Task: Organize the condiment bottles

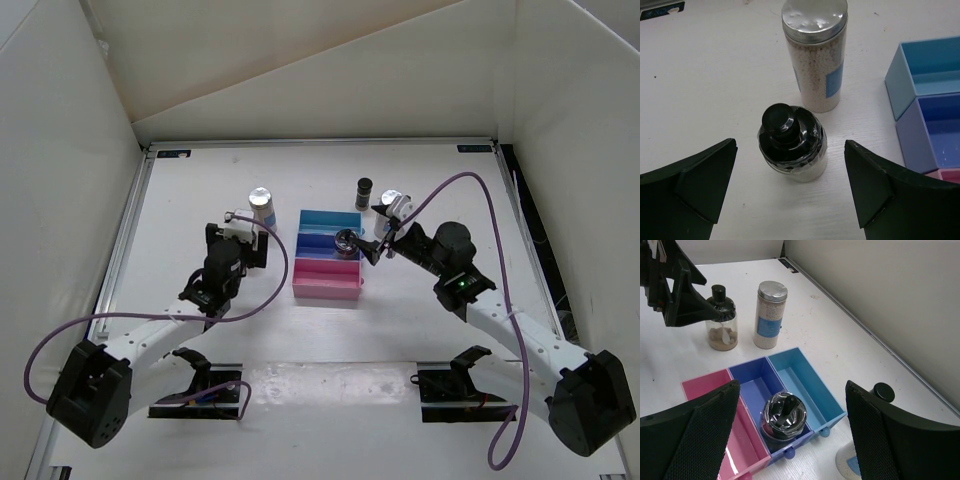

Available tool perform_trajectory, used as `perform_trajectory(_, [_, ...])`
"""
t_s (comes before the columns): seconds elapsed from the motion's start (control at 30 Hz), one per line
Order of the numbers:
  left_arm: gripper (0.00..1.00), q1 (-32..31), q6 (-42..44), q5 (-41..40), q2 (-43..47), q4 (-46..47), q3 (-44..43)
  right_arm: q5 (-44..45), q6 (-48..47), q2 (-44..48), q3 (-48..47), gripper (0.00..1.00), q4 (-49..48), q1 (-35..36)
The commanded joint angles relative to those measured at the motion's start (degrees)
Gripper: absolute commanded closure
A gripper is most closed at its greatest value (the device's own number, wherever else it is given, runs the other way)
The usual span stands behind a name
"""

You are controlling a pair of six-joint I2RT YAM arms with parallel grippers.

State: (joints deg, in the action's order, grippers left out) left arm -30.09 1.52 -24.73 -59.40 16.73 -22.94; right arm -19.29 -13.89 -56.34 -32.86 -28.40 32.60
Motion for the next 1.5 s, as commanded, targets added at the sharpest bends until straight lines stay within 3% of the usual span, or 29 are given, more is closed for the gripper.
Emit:
perform_trajectory(0.0, [0.0,0.73,0.33,-2.34,-0.1,5.59,0.26,-0.66,0.62,0.53,0.08,0.12,-1.22,-0.52])
perform_trajectory(0.37, [0.0,6.79,-11.25,3.63,-1.86,9.02,1.14,-1.28,1.15,-1.05,-0.1,0.14,-0.95,-0.96])
perform_trajectory(0.67, [0.02,7.76,-12.33,5.48,-4.58,11.3,1.76,-1.63,1.41,-1.58,-0.1,0.14,-0.95,-1.66])
perform_trajectory(0.83, [0.22,7.41,-11.28,6.27,-5.73,11.83,1.5,-1.63,1.67,-1.67,0.25,0.14,-1.22,-1.84])
perform_trajectory(1.0, [0.34,6.01,-8.11,3.99,-6.08,11.83,1.32,-1.72,1.85,-1.76,0.34,0.14,-1.48,-2.19])
perform_trajectory(1.07, [0.71,5.48,-6.1,3.73,-5.91,11.48,1.06,-1.89,1.94,-1.76,0.43,0.14,-1.48,-2.36])
perform_trajectory(1.13, [0.82,3.81,-3.82,2.15,-4.68,11.13,0.44,-1.89,1.94,-1.85,0.43,0.14,-1.39,-2.28])
perform_trajectory(1.27, [0.92,1.0,0.32,-0.57,-0.2,4.92,-4.12,-1.81,1.85,-1.94,0.43,0.14,-1.39,-2.1])
perform_trajectory(1.47, [0.97,-3.03,2.78,0.38,6.39,-3.28,-13.34,-1.63,2.11,-2.46,0.61,0.14,-2.01,-1.66])
